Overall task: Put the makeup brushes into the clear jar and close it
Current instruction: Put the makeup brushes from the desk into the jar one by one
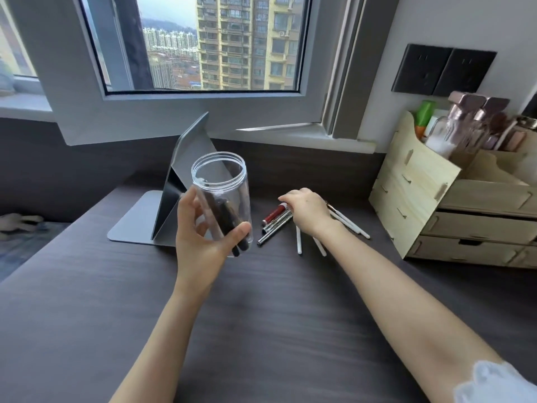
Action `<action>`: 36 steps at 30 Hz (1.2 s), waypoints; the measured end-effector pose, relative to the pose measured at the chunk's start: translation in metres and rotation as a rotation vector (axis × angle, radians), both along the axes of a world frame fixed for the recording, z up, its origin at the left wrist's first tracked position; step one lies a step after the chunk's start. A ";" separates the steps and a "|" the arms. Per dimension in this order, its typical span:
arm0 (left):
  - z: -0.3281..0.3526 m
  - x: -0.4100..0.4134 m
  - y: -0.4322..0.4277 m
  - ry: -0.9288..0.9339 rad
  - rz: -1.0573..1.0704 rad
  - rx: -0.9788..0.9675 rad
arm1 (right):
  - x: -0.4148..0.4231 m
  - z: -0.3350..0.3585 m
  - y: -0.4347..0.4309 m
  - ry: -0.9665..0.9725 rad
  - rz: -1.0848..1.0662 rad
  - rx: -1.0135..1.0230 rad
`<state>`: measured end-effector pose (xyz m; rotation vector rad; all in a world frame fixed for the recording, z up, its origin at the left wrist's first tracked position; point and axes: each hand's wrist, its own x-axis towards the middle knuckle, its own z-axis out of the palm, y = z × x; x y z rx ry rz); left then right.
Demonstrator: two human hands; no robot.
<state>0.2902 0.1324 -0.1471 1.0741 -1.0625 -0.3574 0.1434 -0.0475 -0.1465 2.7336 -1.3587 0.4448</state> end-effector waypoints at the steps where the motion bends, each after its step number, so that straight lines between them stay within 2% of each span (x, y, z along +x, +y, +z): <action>1: -0.001 -0.001 -0.001 -0.005 -0.002 0.007 | 0.005 -0.001 -0.010 0.119 0.003 -0.029; 5: -0.005 -0.002 -0.001 -0.004 0.001 0.017 | 0.023 0.000 -0.033 0.504 -0.019 -0.140; 10: -0.005 -0.006 -0.003 -0.032 0.033 0.020 | 0.041 0.004 -0.041 0.722 0.067 -0.231; 13: -0.005 -0.006 -0.002 -0.046 0.050 0.018 | 0.043 0.005 -0.046 0.784 0.103 -0.294; 15: -0.006 -0.006 -0.002 -0.053 0.055 0.019 | 0.039 0.006 -0.049 0.747 0.120 -0.284; 18: -0.006 -0.007 -0.002 -0.094 0.059 0.016 | 0.023 0.010 -0.045 0.508 0.106 -0.249; 20: -0.007 -0.007 -0.003 -0.118 0.058 0.018 | 0.007 0.016 -0.035 0.285 0.037 -0.224; 23: -0.008 -0.007 -0.004 -0.134 0.060 0.014 | -0.028 0.029 -0.004 -0.224 -0.052 -0.112; 25: -0.009 -0.010 -0.005 -0.134 0.053 0.009 | -0.049 0.041 0.027 -0.524 -0.037 -0.006; 27: -0.010 -0.013 -0.006 -0.167 0.049 0.002 | -0.066 0.056 0.063 -0.677 0.022 0.093; 29: -0.013 -0.014 -0.007 -0.265 0.063 -0.014 | -0.078 0.069 0.095 -0.629 0.100 0.104; 34: -0.019 -0.014 -0.006 -0.619 0.143 -0.030 | -0.091 0.083 0.136 -0.206 0.155 -0.306; 36: -0.021 -0.016 -0.006 -0.715 0.145 -0.038 | -0.088 0.087 0.144 -0.138 0.127 -0.354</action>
